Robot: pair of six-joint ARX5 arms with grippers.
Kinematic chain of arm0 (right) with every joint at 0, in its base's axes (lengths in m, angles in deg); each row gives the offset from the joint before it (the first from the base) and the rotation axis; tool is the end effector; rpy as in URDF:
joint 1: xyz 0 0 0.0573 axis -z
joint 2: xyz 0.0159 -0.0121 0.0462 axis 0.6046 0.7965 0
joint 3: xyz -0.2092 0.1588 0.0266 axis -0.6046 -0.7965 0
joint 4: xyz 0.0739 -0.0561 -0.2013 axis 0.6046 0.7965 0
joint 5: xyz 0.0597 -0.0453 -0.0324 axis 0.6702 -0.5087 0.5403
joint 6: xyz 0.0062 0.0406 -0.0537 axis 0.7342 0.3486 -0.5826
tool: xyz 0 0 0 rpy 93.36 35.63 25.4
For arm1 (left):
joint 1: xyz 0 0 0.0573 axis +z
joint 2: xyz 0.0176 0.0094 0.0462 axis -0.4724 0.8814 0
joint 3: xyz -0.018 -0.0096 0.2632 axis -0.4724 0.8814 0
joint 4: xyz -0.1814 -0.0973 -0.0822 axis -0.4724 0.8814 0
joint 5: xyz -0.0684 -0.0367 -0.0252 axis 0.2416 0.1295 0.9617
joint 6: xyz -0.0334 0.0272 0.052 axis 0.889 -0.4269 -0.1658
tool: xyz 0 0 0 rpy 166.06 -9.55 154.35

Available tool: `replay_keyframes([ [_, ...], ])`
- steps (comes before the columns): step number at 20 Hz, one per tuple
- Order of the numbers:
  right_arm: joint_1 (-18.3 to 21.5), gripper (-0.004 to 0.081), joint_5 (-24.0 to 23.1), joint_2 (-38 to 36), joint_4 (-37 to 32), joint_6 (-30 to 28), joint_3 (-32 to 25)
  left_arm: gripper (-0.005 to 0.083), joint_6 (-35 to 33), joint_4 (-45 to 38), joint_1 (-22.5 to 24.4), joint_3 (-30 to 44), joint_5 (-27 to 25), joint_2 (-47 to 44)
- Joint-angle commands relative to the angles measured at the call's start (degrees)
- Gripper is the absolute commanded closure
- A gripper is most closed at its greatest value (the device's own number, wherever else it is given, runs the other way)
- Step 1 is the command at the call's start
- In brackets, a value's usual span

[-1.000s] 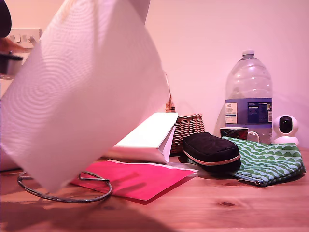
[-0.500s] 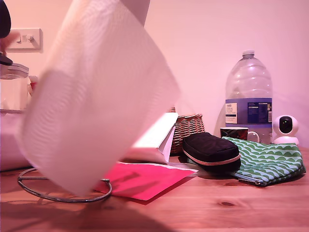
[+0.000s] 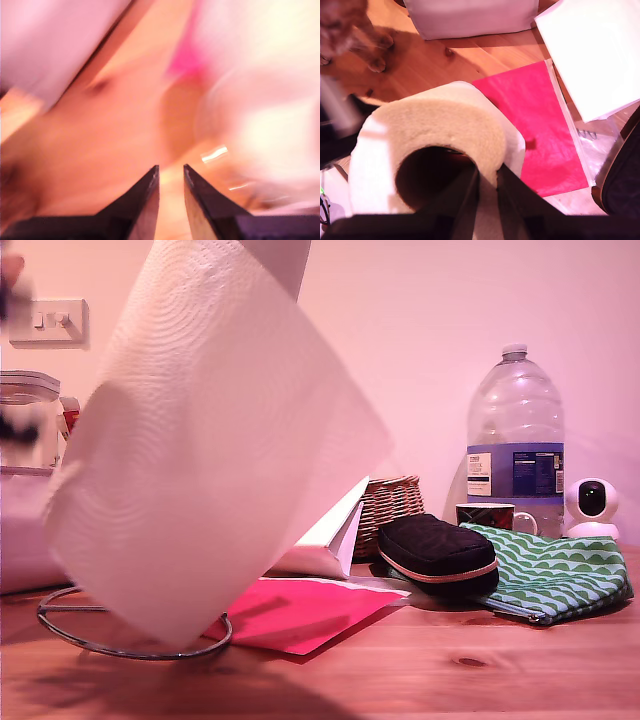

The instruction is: Insert the paper towel roll into the metallic stand.

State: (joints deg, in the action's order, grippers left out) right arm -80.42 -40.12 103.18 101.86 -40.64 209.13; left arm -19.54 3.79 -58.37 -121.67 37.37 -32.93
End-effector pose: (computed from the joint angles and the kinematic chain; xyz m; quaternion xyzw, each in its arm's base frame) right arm 0.2472 0.2396 0.4036 -0.1115 0.4384 0.3563 0.8175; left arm 0.1473 -0.0705 0.2172 0.0909 0.3603 -0.0964 0.9234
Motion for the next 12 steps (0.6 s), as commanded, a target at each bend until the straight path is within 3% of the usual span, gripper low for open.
replay_keyframes([
  [1, -0.2, 0.0783, 0.0, -0.7, -0.3, -0.6, 1.5, 0.0645, 0.7, 0.0, -1.4, 0.9, 3.2, -3.2],
  [5, -0.2, 0.0769, -0.1, -0.7, -0.3, -1.4, 1.5, 0.0645, 2.2, 0.4, -3.5, 0.9, 4.5, -8.2],
  [10, -0.2, 0.0655, -0.1, -0.7, -0.3, -1.4, 1.5, 0.0645, 3.5, 1.1, -4.9, 0.9, 4.7, -12.7],
  [12, -0.2, 0.0568, 0.0, -0.7, -0.3, -1.4, 1.5, 0.0645, 3.5, 1.6, -4.9, 0.9, 4.7, -14.0],
])
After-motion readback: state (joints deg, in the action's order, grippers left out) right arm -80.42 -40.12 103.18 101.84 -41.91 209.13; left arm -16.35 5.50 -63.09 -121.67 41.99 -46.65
